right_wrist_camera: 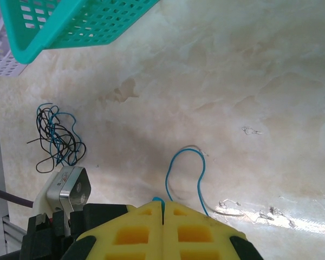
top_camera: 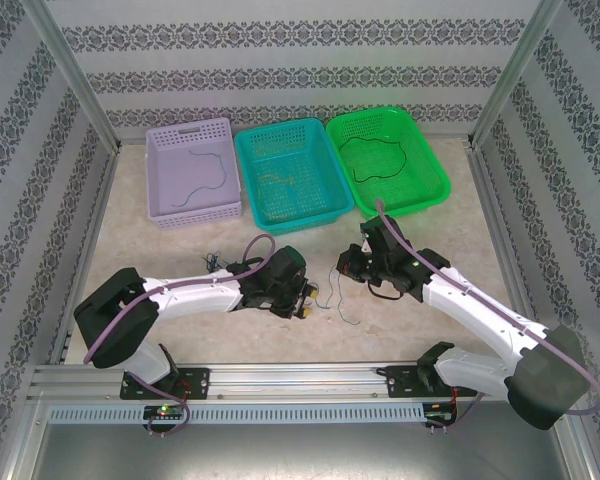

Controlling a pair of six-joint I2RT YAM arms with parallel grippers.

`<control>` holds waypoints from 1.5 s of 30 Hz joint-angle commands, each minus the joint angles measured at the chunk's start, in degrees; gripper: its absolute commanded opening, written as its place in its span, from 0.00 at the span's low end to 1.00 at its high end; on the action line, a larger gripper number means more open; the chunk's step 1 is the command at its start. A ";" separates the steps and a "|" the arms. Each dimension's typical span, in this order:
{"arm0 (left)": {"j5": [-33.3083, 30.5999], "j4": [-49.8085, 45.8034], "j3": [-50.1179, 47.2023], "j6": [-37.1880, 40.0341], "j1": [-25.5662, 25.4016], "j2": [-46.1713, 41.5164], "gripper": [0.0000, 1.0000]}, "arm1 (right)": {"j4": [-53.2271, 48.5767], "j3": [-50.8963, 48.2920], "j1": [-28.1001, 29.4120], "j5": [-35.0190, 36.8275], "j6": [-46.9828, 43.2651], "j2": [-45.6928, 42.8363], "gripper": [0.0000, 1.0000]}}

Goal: Untangle the cables

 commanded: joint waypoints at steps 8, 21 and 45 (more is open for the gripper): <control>-2.86 4.98 -2.16 -4.98 -0.84 1.79 0.26 | 0.48 -0.77 -0.46 0.55 0.15 -0.37 0.00; -9.45 -9.03 -2.00 1.01 0.11 -7.21 0.00 | -0.48 -0.98 -1.89 -0.25 -1.81 -0.83 0.00; 7.19 -28.41 42.63 65.10 52.65 -5.21 0.00 | -17.99 19.05 13.02 -9.08 -41.61 18.93 0.00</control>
